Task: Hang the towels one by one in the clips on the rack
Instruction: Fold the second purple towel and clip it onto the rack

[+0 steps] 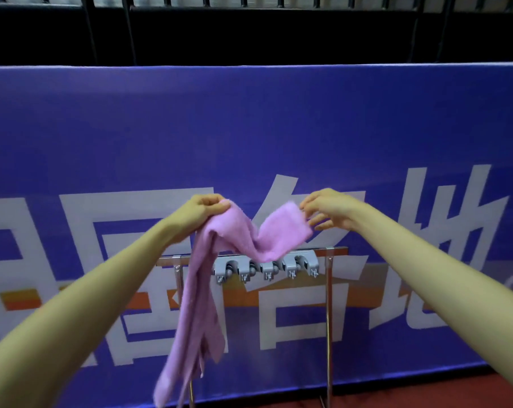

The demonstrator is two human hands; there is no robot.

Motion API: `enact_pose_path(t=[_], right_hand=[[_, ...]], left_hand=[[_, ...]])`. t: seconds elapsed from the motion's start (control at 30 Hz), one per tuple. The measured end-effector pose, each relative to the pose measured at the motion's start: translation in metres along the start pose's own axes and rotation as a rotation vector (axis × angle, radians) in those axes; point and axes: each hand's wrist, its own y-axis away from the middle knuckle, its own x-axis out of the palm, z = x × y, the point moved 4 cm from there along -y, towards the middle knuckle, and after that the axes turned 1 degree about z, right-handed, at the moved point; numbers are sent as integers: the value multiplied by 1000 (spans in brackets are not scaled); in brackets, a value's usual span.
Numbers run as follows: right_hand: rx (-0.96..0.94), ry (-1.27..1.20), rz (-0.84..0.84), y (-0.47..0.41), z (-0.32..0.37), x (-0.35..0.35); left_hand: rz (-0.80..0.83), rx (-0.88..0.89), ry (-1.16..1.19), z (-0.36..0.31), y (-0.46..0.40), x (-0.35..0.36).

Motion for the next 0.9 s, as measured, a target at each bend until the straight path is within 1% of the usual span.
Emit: enact_pose_path(t=[0.07, 0.2, 0.27, 0.37, 0.53, 0.6, 0.7, 0.8, 0.9], right_hand=[[-80, 21, 31, -1, 0, 13], [-237, -156, 178, 4, 14, 52], [-268, -201, 250, 8, 19, 73], [-274, -189, 316, 10, 17, 100], [-264, -199, 311, 10, 14, 115], [-264, -250, 312, 11, 15, 117], [-250, -309, 246, 8, 11, 113], [-287, -231, 171, 7, 10, 106], [-337, -159, 111, 11, 15, 94]], left_hand=[[46, 6, -77, -17, -3, -7], [173, -9, -274, -37, -2, -7], [191, -8, -320, -40, 1, -4], [183, -16, -337, -37, 8, -4], [204, -36, -370, -29, 20, -6], [199, -53, -363, -24, 23, -7], [173, -68, -352, -19, 29, -5], [133, -94, -312, -14, 34, 4], [183, -166, -225, -4, 38, 12]])
